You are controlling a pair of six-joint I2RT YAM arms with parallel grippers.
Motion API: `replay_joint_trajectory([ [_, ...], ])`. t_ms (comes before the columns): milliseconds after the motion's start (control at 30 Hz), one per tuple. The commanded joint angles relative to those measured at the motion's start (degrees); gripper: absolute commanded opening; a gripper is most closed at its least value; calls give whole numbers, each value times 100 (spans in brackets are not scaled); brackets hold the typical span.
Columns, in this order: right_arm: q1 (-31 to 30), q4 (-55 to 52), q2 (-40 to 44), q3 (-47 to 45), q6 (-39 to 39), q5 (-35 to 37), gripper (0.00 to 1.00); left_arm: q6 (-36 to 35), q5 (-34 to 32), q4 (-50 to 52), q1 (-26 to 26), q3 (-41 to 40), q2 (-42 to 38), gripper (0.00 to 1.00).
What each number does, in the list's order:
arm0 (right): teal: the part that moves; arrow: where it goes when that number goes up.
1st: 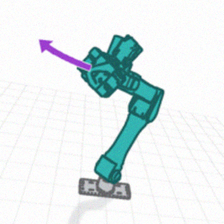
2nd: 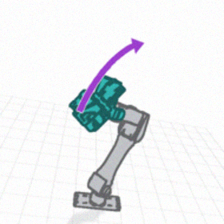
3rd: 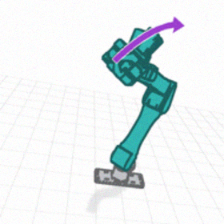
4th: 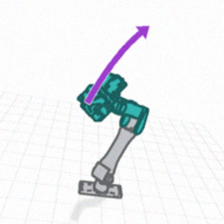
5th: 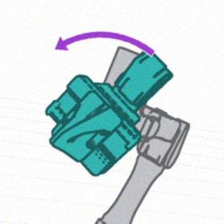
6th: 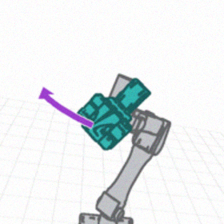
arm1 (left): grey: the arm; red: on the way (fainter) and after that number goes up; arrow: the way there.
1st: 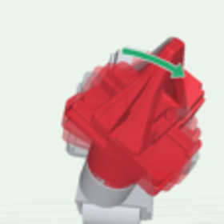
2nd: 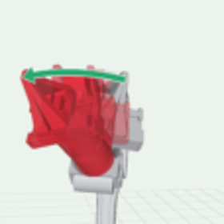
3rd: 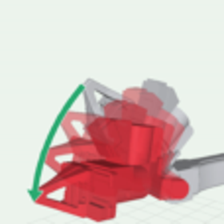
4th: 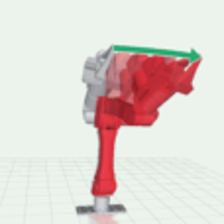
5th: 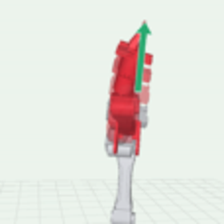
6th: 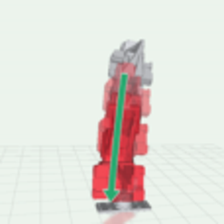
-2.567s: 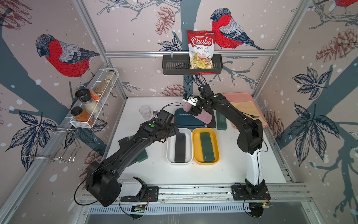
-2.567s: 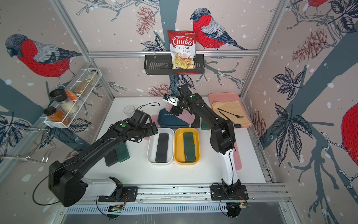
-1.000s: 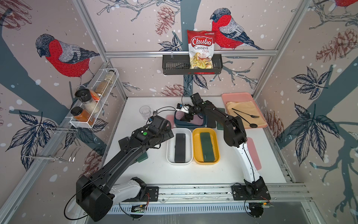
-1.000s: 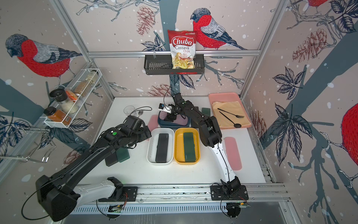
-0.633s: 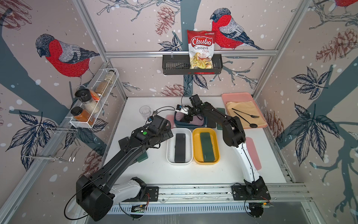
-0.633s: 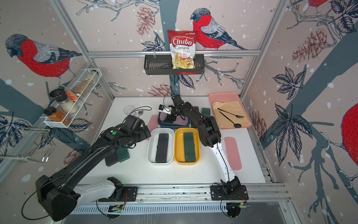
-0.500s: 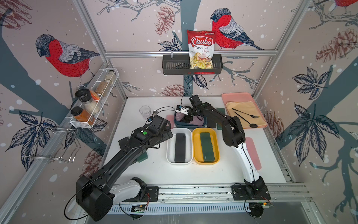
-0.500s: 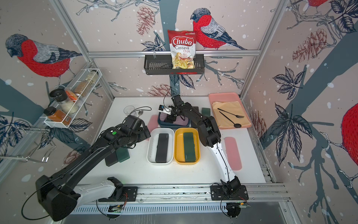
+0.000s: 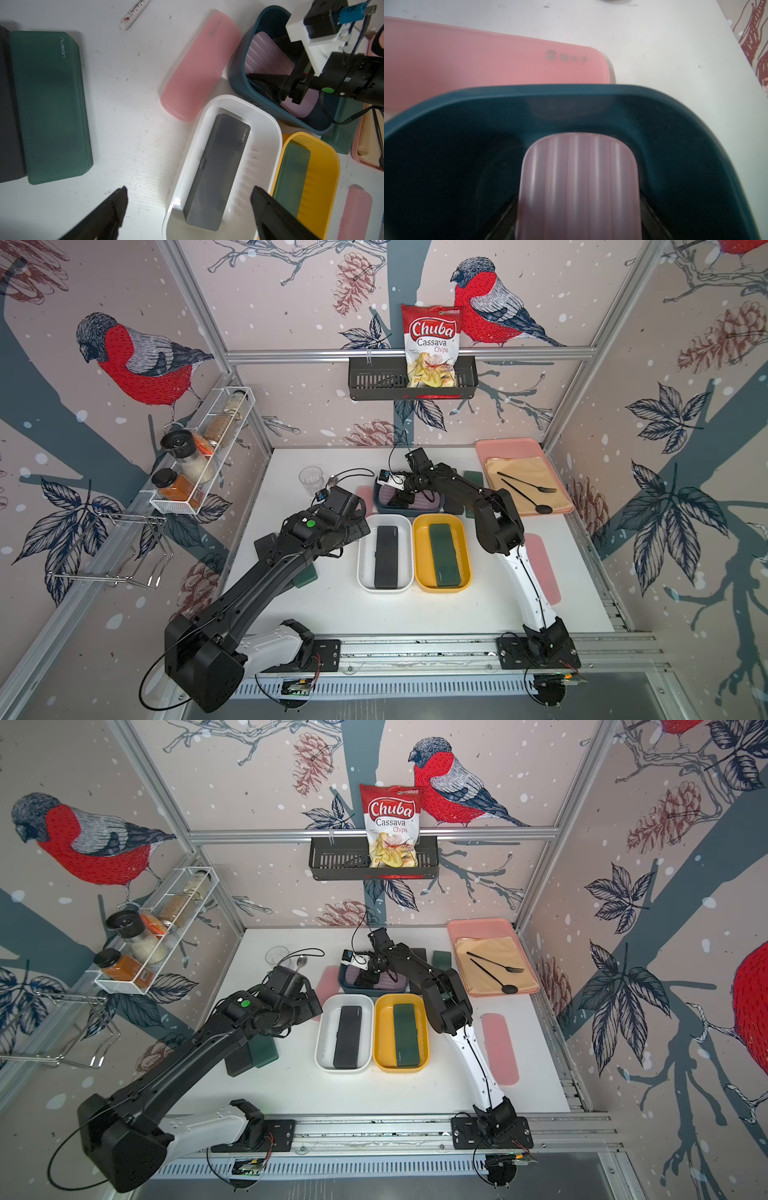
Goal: Place the pencil cases by color into the storage box
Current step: Place the pencil case at the storage box.
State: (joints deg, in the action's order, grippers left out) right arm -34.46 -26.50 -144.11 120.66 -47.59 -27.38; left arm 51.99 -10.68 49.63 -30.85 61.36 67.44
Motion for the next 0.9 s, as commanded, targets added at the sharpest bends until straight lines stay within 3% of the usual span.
replay_joint_trajectory([
  [0, -8, 139, -30, -17, 84, 3, 80, -109, -58, 82, 18, 45, 29, 96],
  [267, 0, 146, -48, 1, 113, -23, 91, -124, -40, 117, 38, 47, 58, 96],
  [867, 34, 9, 201, 243, 206, -45, 97, -222, -40, 496, 325, 306, 123, 97],
])
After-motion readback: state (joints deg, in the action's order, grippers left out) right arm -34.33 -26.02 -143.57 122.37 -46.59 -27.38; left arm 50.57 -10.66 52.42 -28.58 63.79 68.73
